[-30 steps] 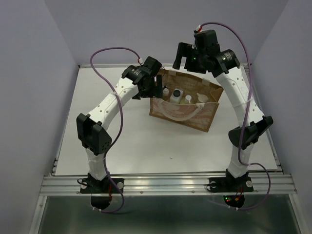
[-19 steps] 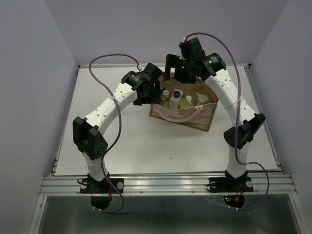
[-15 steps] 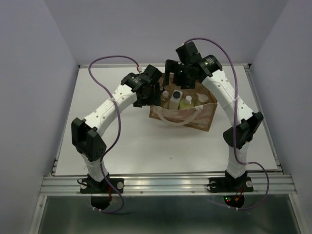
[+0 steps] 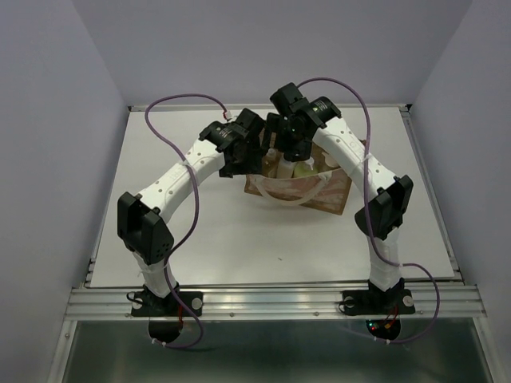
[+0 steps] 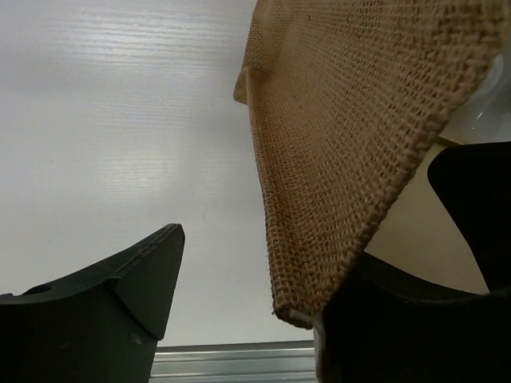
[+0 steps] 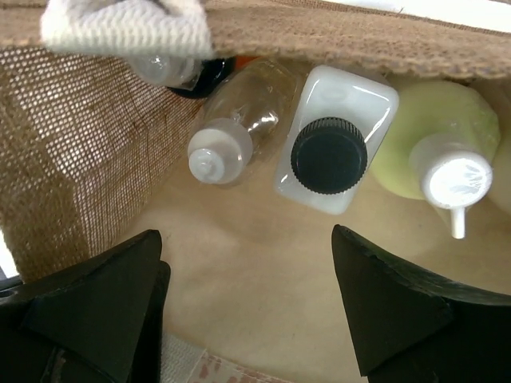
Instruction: Take the personal care products out of the canvas bag
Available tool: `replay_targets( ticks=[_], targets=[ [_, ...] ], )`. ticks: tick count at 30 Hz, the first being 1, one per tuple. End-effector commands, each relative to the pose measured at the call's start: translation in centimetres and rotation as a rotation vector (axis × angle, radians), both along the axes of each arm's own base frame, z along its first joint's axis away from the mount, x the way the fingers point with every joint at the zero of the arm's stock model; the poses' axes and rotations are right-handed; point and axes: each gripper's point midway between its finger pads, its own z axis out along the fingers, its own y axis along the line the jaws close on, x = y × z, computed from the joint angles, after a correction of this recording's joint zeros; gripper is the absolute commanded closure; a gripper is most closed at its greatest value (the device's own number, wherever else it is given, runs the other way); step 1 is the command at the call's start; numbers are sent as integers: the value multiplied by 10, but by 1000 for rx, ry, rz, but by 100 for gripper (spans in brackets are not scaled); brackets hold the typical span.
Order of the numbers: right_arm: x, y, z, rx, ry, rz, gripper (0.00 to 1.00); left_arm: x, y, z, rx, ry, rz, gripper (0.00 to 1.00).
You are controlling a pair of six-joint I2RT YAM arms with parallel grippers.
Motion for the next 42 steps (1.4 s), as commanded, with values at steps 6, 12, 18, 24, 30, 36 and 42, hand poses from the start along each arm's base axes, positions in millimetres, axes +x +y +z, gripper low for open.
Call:
replay_targets(
  ticks=[6,12,18,24,30,36,42],
  targets=[
    [13,27,5,88,-29,-109,11,-18,11,1,28,9,-9,25],
    [18,42,6,174,-28,-141,12,-14,8,4,15,-6,-5,28],
    [16,48,2,195,20,-163,12,-11,7,4,13,-11,7,30],
    [6,42,-14,178,100,-238,13,-11,9,7,13,-21,16,34],
    [1,21,-23,95,118,-349,15,-12,8,8,2,-25,25,55],
    [-9,5,-35,35,144,-397,15,-13,8,7,-6,-23,33,78],
    [2,4,-44,4,126,-428,15,-14,6,5,-13,-16,22,100]
  ],
)
